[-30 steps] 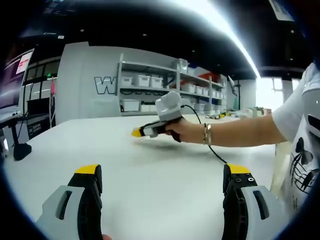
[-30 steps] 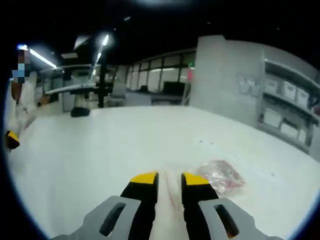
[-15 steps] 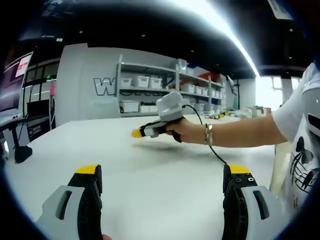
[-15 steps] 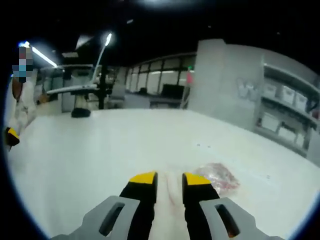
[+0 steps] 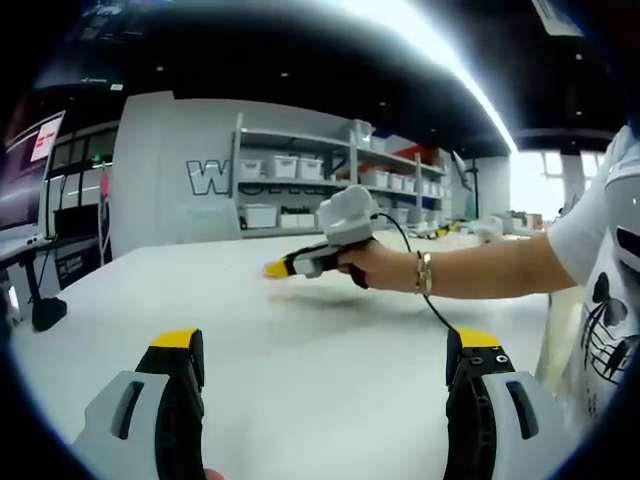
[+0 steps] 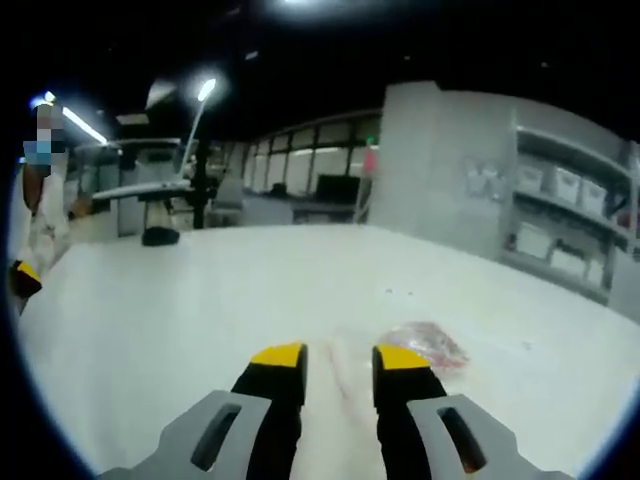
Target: Open the resealable bag by pulling the two sides of the seal apart until the entire bag opening is separated and visibly accessible.
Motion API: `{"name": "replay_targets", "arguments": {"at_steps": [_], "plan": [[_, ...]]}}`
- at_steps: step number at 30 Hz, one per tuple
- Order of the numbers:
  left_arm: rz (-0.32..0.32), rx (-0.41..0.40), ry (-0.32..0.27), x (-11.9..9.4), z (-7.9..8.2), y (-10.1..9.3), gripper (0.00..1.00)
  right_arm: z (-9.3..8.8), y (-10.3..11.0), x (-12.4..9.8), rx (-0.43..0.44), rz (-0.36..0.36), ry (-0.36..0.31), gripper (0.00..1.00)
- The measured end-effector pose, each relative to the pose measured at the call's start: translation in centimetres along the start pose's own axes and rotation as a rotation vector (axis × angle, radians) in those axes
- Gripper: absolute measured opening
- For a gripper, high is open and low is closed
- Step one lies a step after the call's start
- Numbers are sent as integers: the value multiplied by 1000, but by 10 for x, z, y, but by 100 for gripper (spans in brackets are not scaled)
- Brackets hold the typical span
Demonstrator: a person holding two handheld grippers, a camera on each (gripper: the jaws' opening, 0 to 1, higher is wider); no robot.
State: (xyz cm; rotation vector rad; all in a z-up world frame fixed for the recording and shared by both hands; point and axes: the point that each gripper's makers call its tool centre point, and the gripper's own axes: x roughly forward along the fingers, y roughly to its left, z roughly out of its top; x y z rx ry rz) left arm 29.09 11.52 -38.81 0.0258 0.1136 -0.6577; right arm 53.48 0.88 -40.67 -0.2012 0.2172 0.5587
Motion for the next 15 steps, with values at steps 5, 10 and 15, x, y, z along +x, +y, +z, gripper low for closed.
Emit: {"name": "replay_targets", "arguments": {"at_steps": [5, 10, 15], "plan": [[0, 2, -1, -1, 0, -2, 100, 0, 2, -7, 9, -1, -9, 25], [-3, 4, -4, -2, 0, -4, 100, 1, 3, -16, 34, -5, -26, 27], [-4, 7, -10, -3, 2, -5, 100, -2, 3, -19, 37, -11, -22, 28]]}}
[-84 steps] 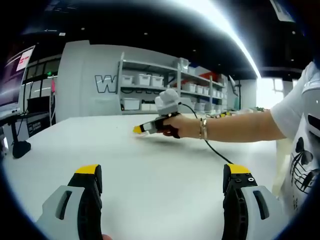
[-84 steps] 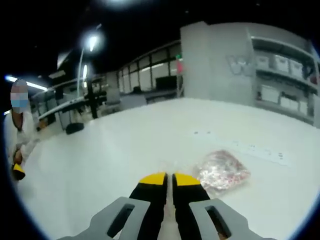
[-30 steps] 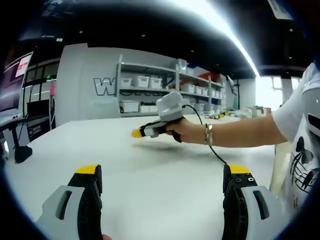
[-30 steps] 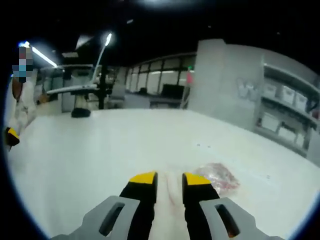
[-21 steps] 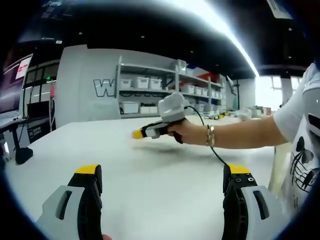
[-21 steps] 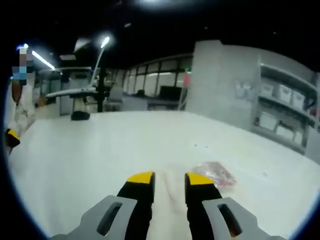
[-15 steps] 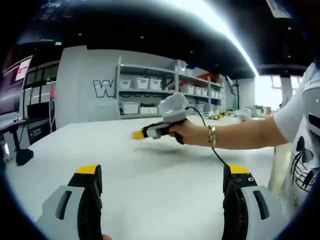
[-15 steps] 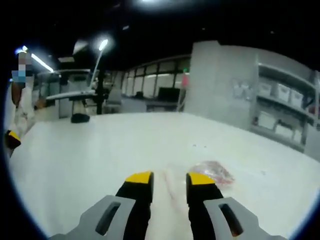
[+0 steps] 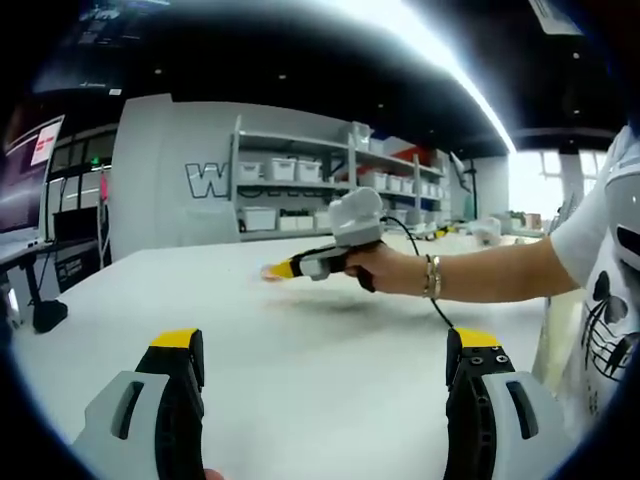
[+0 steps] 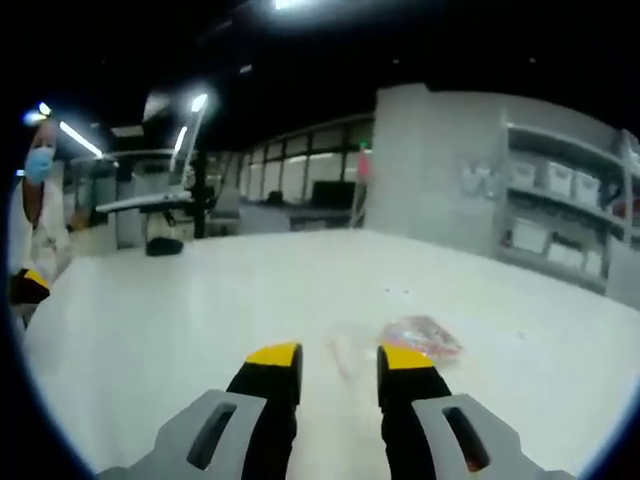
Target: Open the resealable bag by pulling the two sides of the seal apart until the entire bag opening is separated and visibly accessible.
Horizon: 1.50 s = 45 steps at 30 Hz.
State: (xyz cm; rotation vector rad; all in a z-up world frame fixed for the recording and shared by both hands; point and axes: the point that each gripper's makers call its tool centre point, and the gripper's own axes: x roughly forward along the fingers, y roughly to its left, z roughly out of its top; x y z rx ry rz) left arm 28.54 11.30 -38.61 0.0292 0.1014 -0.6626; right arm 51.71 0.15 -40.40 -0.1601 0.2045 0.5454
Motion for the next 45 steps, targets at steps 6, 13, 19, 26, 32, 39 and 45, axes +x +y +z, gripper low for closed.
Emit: {"name": "replay_targets", "arguments": {"at_steps": [6, 13, 19, 26, 32, 39, 45], "plan": [[6, 0, 1, -2, -1, 2, 100, -3, 0, -1, 16, -6, 3, 33], [3, -4, 4, -1, -2, 2, 100, -9, 1, -5, 27, -15, 12, 36], [-3, -1, 1, -1, 0, 1, 100, -5, 1, -10, 26, -19, 2, 38], [1, 2, -1, -3, 1, 2, 100, -1, 0, -12, 31, -28, -6, 42], [3, 6, -1, -5, 2, 3, 100, 1, 5, -16, 36, -26, -11, 45], [2, 6, -2, -5, 1, 2, 100, 3, 7, -22, 47, -28, -20, 48], [3, 5, 0, -7, 0, 1, 100, 0, 5, -27, 66, -40, -19, 56]]}}
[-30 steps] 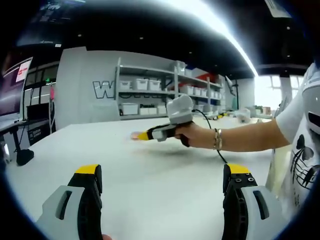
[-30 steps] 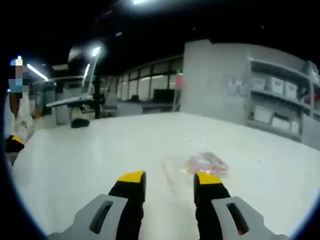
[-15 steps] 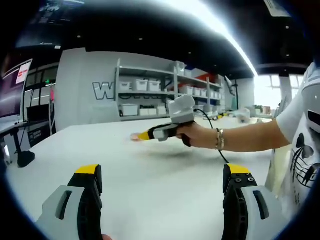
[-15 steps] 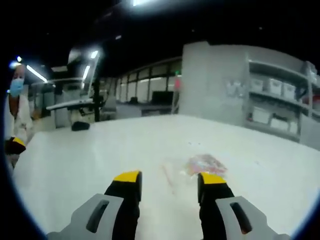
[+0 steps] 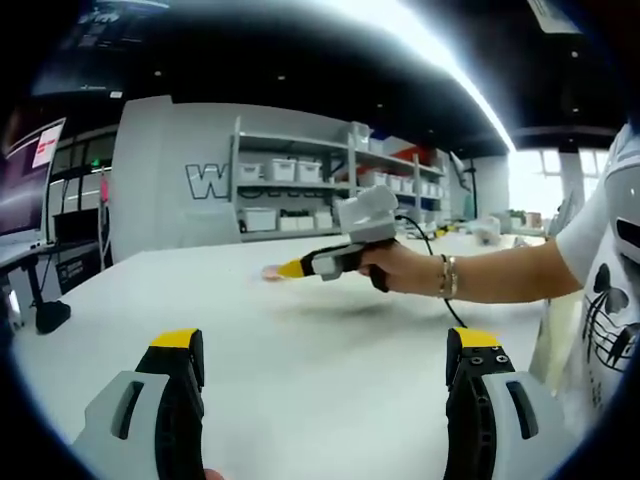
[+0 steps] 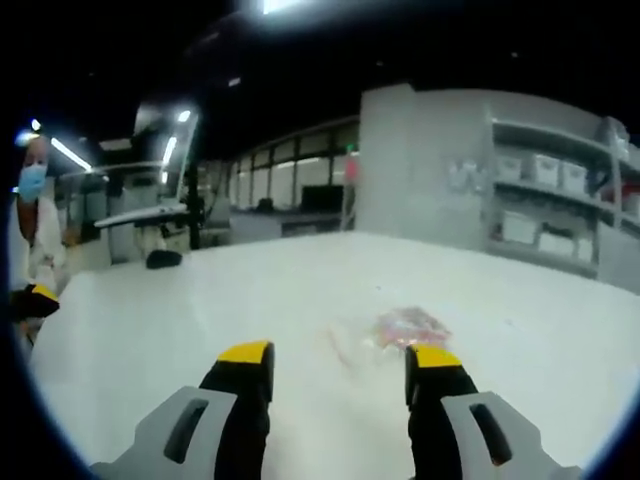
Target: Open the resealable bag by pulling the two sides of the seal apart until the entire bag opening is separated and visibly accessible.
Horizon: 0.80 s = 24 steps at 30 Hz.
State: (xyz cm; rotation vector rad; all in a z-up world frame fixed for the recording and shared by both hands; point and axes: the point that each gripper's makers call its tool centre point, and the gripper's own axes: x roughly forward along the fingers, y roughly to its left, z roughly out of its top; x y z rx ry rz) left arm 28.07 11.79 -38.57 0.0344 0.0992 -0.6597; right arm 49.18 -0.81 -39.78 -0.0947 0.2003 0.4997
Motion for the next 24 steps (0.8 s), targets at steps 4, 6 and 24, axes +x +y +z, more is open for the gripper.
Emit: {"name": "replay_targets", "arguments": {"at_steps": [4, 6, 24], "plan": [[1, 2, -1, -1, 1, -1, 100, 0, -1, -2, 5, -5, -2, 58], [1, 4, -1, -1, 1, -2, 100, 0, -1, -3, 6, -9, -4, 60], [9, 10, 1, -1, -1, -4, 100, -1, -14, -9, 36, -39, -8, 83]]}}
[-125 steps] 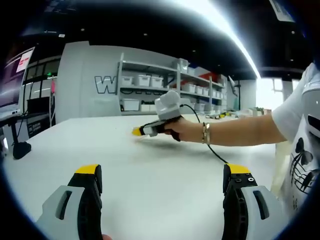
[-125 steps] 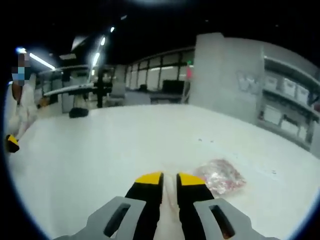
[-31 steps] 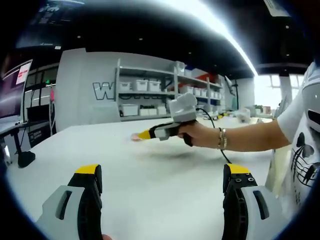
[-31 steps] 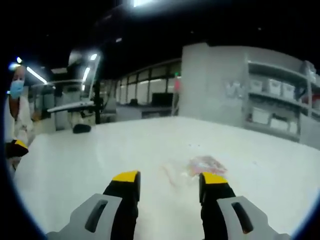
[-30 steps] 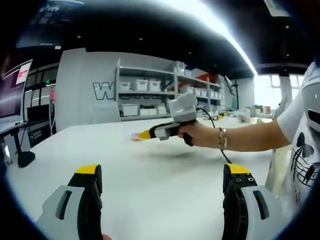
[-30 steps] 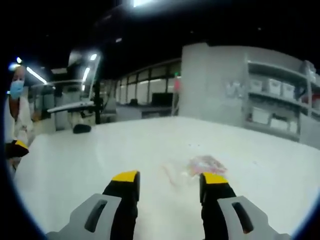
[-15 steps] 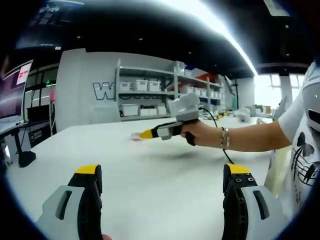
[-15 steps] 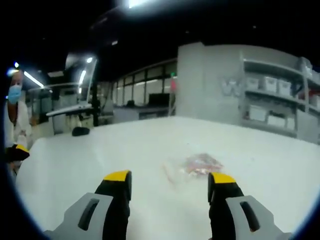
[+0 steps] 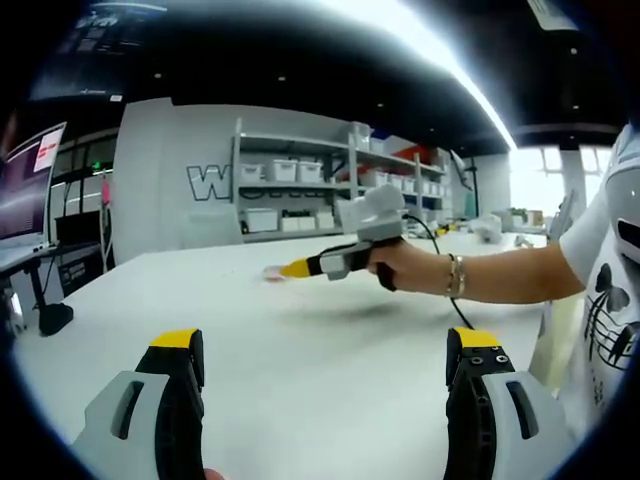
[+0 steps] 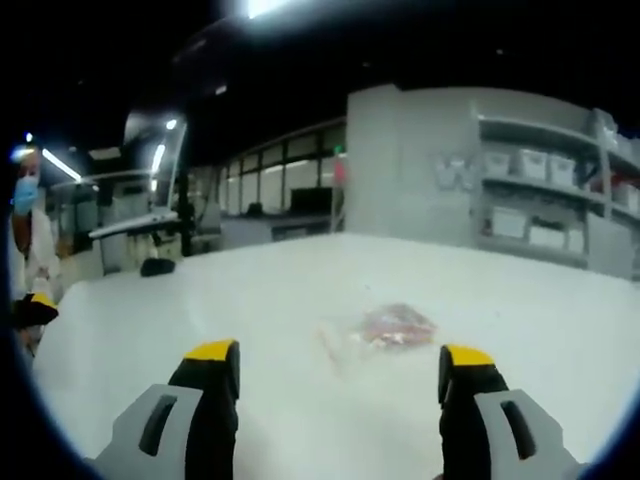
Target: Open the resealable bag by pulling the two sides of the seal apart until the entire bag opening is separated and visibly accessible.
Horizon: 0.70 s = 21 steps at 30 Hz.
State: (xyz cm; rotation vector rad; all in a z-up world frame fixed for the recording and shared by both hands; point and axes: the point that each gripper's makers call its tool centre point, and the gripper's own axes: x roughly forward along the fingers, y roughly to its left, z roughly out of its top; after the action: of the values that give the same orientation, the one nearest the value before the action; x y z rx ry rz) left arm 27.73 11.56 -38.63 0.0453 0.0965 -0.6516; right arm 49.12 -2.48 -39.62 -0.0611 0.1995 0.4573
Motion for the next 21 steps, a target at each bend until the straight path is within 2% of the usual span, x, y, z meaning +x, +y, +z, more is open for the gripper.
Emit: {"name": "replay_targets", "arguments": {"at_steps": [11, 21], "plan": [[-1, -1, 0, 0, -3, -4, 100, 0, -4, -4, -9, -2, -4, 83], [3, 5, -10, -3, 1, -4, 100, 3, -4, -13, -13, -9, -10, 82]]}}
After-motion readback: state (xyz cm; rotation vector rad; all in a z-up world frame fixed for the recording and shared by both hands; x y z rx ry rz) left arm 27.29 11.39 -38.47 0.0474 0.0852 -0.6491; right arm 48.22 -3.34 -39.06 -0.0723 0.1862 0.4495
